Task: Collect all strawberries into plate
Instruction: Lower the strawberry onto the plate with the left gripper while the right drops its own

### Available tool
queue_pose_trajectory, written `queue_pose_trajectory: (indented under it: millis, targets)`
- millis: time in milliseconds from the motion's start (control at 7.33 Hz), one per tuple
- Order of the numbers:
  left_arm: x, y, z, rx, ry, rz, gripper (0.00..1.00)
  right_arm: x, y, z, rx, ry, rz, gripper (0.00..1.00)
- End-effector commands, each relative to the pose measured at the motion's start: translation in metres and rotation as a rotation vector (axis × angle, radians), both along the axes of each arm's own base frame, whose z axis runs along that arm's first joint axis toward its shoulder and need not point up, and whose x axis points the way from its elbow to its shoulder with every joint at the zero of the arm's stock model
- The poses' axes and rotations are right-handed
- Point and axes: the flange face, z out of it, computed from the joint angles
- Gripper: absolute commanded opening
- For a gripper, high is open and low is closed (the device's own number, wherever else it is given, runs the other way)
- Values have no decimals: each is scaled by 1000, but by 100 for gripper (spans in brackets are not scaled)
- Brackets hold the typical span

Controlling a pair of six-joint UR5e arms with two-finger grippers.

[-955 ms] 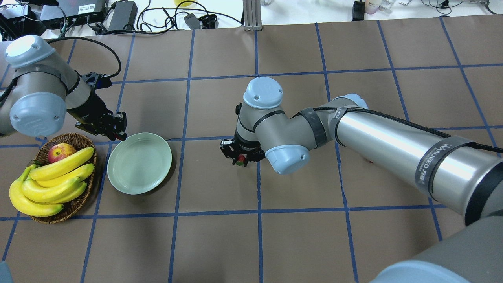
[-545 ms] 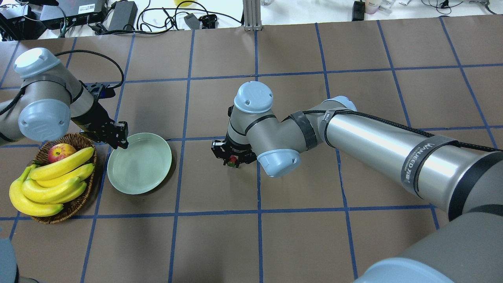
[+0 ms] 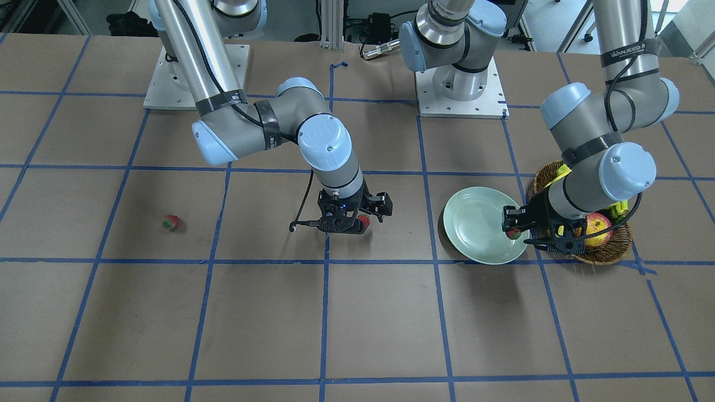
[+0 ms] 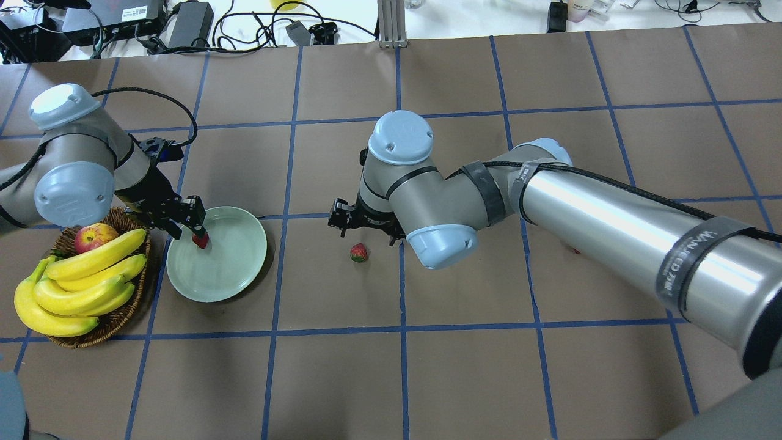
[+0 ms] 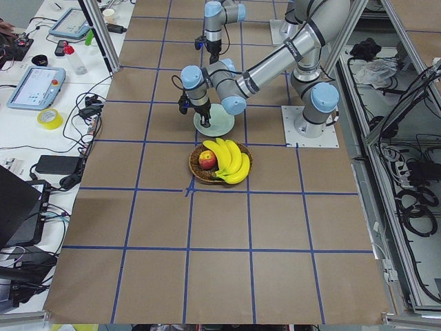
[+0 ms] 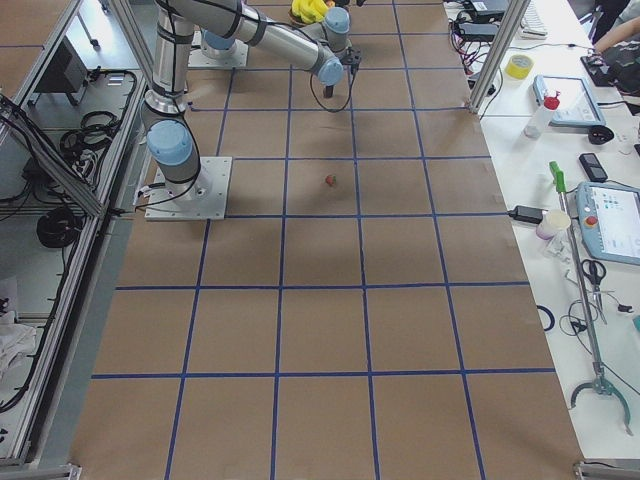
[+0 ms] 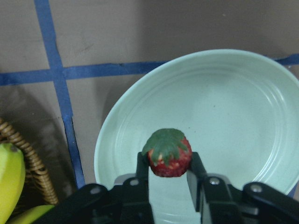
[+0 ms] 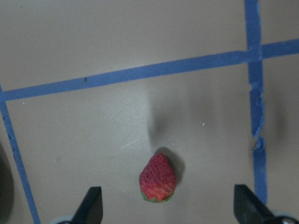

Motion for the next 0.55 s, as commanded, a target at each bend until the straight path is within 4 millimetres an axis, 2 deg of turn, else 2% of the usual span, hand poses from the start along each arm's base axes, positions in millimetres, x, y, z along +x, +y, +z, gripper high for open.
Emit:
queue_pose_trajectory:
  millis: [0,136,273,409]
  targets:
    - [-23,-1,13,-18,8,32,100,-86,-20,37,6,101,39,98]
    - [-70,-2,21,-19,-9,106,100,-128,-26,54,-24,137,37,100]
    - [-118,0,26,-22,-32,82,100,-155,-31,61,-51,203,50,100]
    - [-151,4,25,-27,-44,98,100,-181,-35,58,-39,289,76,100]
